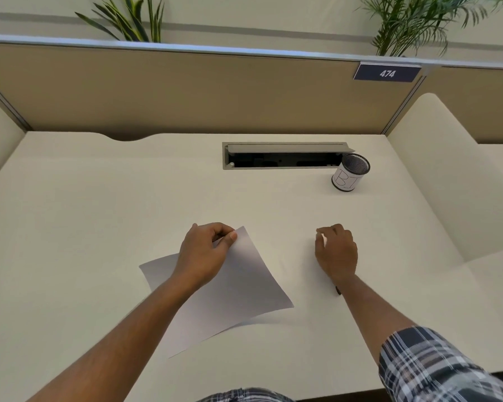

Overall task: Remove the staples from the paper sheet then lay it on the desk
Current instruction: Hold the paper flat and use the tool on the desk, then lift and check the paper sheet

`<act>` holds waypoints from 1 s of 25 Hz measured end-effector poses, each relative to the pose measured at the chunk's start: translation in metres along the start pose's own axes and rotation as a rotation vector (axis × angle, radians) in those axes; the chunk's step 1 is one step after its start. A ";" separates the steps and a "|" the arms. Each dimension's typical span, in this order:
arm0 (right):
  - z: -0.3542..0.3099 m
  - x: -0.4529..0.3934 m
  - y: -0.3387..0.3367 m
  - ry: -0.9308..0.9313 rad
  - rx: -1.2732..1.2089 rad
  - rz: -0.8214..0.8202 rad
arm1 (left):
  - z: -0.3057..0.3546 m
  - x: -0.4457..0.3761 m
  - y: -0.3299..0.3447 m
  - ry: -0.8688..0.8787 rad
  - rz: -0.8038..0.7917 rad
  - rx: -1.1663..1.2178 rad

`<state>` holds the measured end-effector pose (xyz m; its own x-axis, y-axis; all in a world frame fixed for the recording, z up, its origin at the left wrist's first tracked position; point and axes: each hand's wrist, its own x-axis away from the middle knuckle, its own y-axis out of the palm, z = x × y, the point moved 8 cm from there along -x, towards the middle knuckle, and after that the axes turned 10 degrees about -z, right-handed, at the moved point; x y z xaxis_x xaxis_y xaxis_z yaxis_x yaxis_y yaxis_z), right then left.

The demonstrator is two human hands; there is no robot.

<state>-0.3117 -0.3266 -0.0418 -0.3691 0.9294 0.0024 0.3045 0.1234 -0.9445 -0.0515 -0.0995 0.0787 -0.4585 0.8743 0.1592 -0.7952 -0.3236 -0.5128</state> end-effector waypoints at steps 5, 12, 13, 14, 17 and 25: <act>-0.030 0.069 0.011 0.168 -0.898 -0.204 | 0.001 0.003 -0.009 0.029 0.033 0.092; -0.103 0.125 0.005 0.094 -1.609 -0.574 | 0.016 0.010 -0.033 0.104 0.176 0.223; -0.111 0.123 -0.002 0.029 -1.570 -0.549 | 0.015 0.010 -0.036 0.096 0.195 0.281; -0.116 0.120 -0.008 -0.018 -1.513 -0.508 | 0.014 0.011 -0.039 0.085 0.215 0.338; -0.127 0.111 -0.030 -0.020 -1.410 -0.339 | 0.016 0.017 -0.049 0.094 0.260 0.446; -0.156 0.103 -0.092 -0.126 -1.168 0.003 | 0.010 0.032 -0.055 0.228 0.207 0.329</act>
<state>-0.2407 -0.1883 0.0969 -0.4315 0.8972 -0.0937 0.9018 0.4264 -0.0698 -0.0263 -0.0569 0.1207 -0.5514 0.8244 -0.1276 -0.7966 -0.5658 -0.2128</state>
